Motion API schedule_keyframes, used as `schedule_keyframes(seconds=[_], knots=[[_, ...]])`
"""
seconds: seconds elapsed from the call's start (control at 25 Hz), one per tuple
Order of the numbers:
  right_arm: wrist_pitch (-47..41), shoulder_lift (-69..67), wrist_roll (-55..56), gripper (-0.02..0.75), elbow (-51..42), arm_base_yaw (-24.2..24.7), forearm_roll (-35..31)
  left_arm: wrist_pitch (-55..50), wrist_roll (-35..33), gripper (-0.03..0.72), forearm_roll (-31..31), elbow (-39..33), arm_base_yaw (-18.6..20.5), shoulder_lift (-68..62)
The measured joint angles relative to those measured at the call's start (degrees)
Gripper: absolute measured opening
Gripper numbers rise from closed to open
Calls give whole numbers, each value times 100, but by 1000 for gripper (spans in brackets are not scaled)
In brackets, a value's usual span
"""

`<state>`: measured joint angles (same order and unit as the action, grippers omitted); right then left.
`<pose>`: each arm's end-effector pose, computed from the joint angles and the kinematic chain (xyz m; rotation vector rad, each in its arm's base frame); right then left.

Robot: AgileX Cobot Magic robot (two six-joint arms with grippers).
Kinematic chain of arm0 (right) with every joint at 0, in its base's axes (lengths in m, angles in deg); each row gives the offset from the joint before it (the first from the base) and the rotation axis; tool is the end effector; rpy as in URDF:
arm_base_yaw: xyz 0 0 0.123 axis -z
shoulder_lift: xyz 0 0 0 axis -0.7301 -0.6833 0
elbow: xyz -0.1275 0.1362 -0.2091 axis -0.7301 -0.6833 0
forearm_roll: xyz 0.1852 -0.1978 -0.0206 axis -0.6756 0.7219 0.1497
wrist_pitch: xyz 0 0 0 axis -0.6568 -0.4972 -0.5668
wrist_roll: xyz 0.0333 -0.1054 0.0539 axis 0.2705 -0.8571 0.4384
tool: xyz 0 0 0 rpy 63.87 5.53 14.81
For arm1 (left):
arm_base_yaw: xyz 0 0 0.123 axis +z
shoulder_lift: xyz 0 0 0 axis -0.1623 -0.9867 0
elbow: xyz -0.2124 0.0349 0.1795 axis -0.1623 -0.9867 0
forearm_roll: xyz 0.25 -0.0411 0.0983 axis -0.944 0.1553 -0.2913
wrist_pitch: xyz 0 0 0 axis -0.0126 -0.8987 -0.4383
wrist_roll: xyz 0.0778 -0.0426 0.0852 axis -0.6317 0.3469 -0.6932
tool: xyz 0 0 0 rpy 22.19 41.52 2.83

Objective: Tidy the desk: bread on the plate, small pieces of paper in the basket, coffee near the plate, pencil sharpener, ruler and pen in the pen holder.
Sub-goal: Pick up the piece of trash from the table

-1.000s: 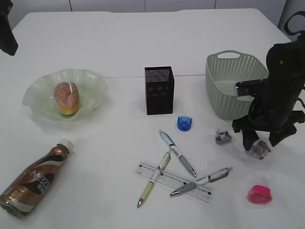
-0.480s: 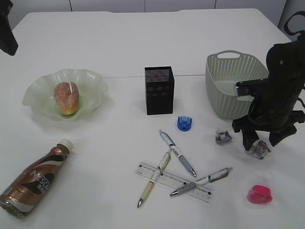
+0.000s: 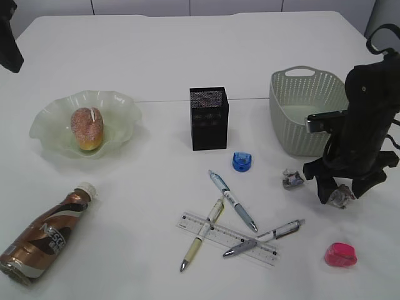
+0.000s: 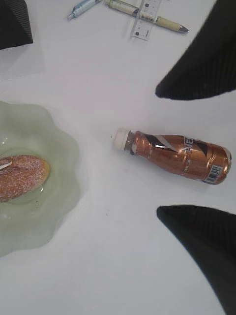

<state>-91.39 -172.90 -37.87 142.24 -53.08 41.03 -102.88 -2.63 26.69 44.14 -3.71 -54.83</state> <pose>0.3852 0.0320 0.0751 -0.0870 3.0951 -0.1180 0.3331 -0.0760 0.3404 0.0330 2.7120 -0.1149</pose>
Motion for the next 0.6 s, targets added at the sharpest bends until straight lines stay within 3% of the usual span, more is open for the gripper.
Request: schedule_keyframes(seconds=[0.4, 0.48, 0.6], knots=[[0, -128, 0, 535, 19, 0, -10, 0, 0, 480, 0, 0, 0, 0], [0, -128, 0, 496, 19, 0, -21, 0, 0, 480, 0, 0, 0, 0], [0, -128, 0, 375, 19, 0, -21, 0, 0, 480, 0, 0, 0, 0]])
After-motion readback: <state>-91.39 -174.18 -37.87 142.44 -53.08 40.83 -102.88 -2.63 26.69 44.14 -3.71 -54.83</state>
